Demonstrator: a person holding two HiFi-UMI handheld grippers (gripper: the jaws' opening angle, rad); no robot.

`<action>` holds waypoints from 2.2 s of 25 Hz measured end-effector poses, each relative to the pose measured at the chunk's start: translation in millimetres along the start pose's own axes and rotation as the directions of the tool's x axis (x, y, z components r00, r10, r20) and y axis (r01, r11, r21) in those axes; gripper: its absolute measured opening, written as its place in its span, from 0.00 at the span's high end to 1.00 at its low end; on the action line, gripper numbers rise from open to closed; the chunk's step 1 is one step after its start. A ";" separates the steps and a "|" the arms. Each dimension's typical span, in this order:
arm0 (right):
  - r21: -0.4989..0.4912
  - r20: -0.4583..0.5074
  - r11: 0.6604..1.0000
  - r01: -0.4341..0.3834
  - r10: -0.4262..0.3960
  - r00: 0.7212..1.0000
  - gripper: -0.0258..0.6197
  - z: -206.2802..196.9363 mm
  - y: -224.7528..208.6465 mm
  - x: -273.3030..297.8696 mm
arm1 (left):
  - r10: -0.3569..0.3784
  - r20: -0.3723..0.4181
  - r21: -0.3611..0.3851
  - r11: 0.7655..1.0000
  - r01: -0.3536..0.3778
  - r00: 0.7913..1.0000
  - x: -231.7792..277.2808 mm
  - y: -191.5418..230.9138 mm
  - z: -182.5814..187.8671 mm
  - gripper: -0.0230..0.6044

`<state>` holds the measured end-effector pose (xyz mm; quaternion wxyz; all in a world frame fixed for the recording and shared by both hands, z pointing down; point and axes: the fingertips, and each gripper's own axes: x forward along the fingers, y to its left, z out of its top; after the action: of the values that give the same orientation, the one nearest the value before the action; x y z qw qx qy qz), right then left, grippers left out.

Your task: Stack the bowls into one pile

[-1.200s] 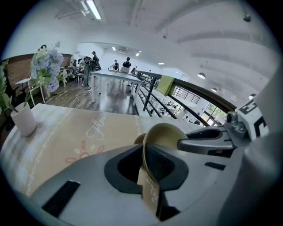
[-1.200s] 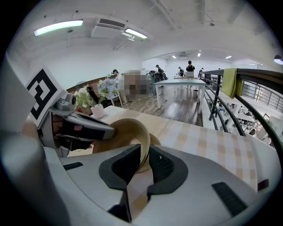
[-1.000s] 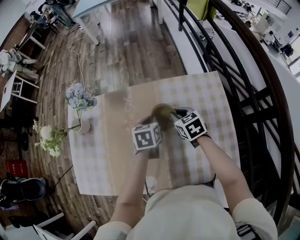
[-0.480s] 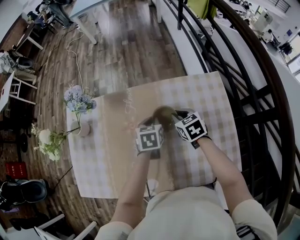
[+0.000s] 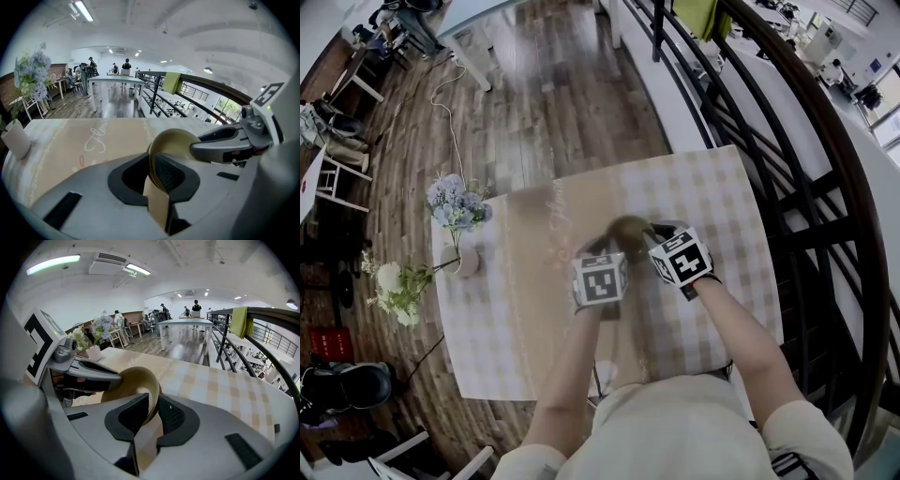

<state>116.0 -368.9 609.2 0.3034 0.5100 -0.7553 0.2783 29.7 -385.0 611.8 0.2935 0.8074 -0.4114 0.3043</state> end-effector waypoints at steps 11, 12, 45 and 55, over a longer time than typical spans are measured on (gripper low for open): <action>0.018 0.008 0.998 0.053 -0.053 0.999 0.78 -8.3 -4.9 -8.5 | 0.002 0.007 -0.004 1.000 -0.002 1.000 -5.3 3.7 -3.5 0.84; 0.018 0.012 0.998 0.057 -0.058 0.998 0.78 -7.6 -4.7 -10.2 | -0.001 0.013 -0.003 1.000 0.001 1.000 -6.2 3.8 -2.9 0.84; 0.064 0.265 0.996 0.060 -0.075 0.961 0.94 -8.7 54.5 -113.0 | -0.084 0.223 -0.079 0.991 0.104 0.971 -109.1 -36.0 -12.7 0.93; 0.036 0.327 0.999 -0.008 -0.004 0.945 0.95 -50.7 85.2 -172.7 | -0.103 0.257 -0.128 0.982 0.140 0.961 -156.1 -87.7 -66.7 0.94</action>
<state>95.8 -200.3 505.1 0.1642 0.5539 -0.7903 0.2040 12.6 -218.0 520.7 0.3156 0.8395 -0.4157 0.1509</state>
